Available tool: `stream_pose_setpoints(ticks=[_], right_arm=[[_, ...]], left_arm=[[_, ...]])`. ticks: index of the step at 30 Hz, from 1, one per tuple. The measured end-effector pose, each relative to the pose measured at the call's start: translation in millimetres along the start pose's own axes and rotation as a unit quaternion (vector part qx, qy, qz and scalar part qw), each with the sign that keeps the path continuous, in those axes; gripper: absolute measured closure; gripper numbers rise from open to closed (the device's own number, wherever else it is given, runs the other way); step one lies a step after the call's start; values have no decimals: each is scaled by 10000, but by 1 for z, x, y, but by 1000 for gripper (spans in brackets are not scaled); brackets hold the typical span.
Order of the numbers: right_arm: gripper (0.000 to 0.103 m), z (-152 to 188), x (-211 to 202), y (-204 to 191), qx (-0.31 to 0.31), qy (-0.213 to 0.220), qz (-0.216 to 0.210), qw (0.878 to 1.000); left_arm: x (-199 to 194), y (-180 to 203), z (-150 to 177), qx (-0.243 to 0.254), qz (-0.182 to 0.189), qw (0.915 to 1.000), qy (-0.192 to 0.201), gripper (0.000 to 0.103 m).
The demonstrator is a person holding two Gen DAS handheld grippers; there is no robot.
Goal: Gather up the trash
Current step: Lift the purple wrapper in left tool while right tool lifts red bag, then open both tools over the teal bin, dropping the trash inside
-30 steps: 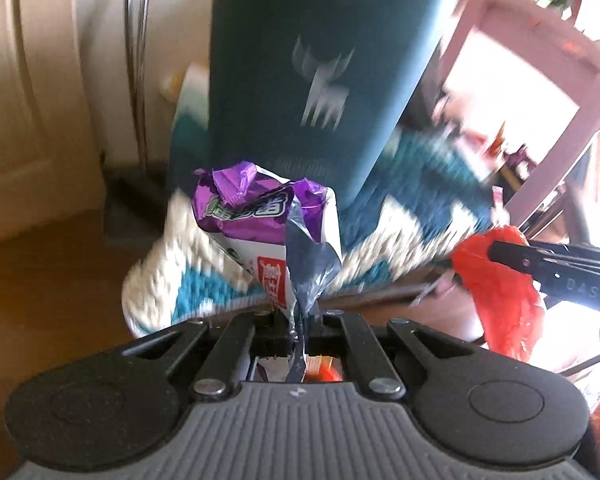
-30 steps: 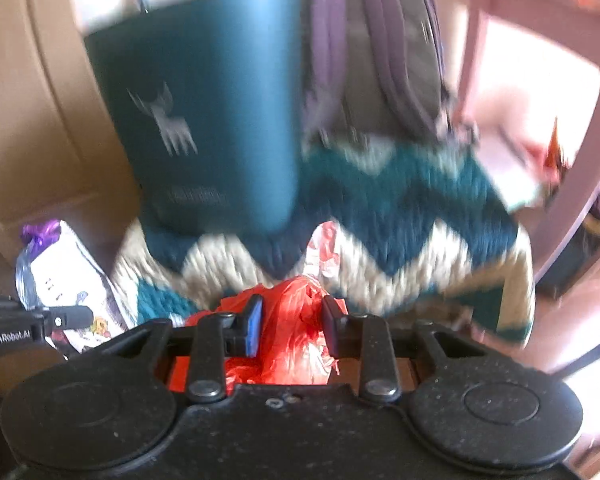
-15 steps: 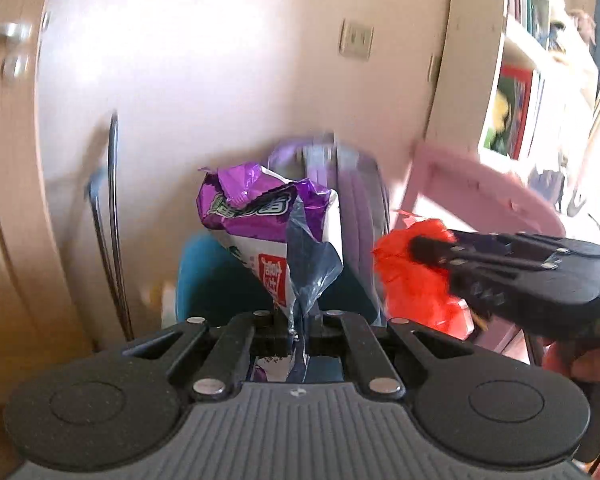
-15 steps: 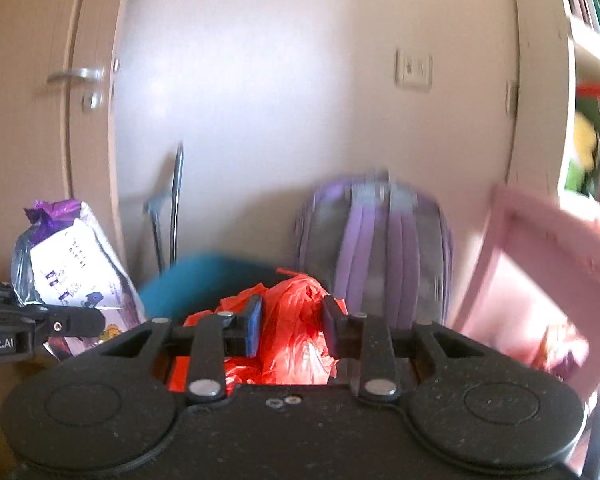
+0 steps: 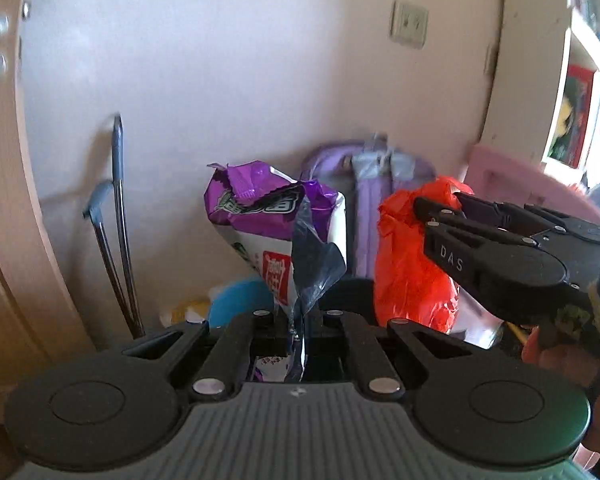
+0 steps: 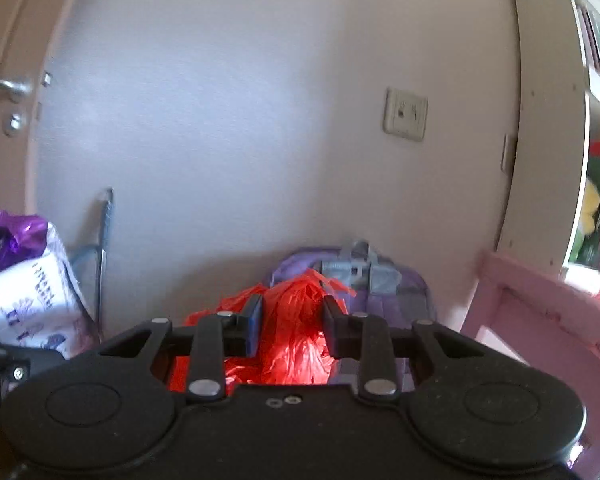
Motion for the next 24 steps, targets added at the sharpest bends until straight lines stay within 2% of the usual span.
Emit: stream_pose_setpoints(ticks=[4,10,13,16,18,20,22,23,24], right_arm=[[73,29,12,-16,-471,-249,-372,9979],[73,56,14,-36,-1281,-847,-897,9841],[70,63,17,-39,-1342,-1066,-904,9811],[66,65,11,-35,-1278,-1155,-863,9813],[55,65,9,-30,-1161,-1209,-900,9817],[54,68,4,-23,-1005,-1287,-993,9816],[52,69,0,-17,-887,-1354,-979,9819],[52,70,-5,-15,-820,-1367,-994,9822],[51,71,-9,-12,-773,-1389,-1006,9822]], left_arm=[[31,-10,19,-22,-10,9990,-442,98],[61,-21,40,-151,52,9946,-1024,98],[74,-21,49,-174,143,9897,-1411,98],[84,-18,57,-33,-8,9869,-1616,98],[87,-19,59,-136,97,9845,-1749,98],[87,-20,63,-236,120,9825,-1844,93],[85,-18,65,-227,93,9825,-1849,76],[82,-17,66,-188,82,9829,-1830,73],[80,-14,66,-125,78,9834,-1810,64]])
Point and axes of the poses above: each gripper's, at about its wrist camera, not at the fingertips, and x roughly the way its jaws point, y to its right, z to its underside, the point moved 2 cm from there along x, roughly the way its jaws point, and after that the axes turned 12 degrees about z, right-handed, at the moved point
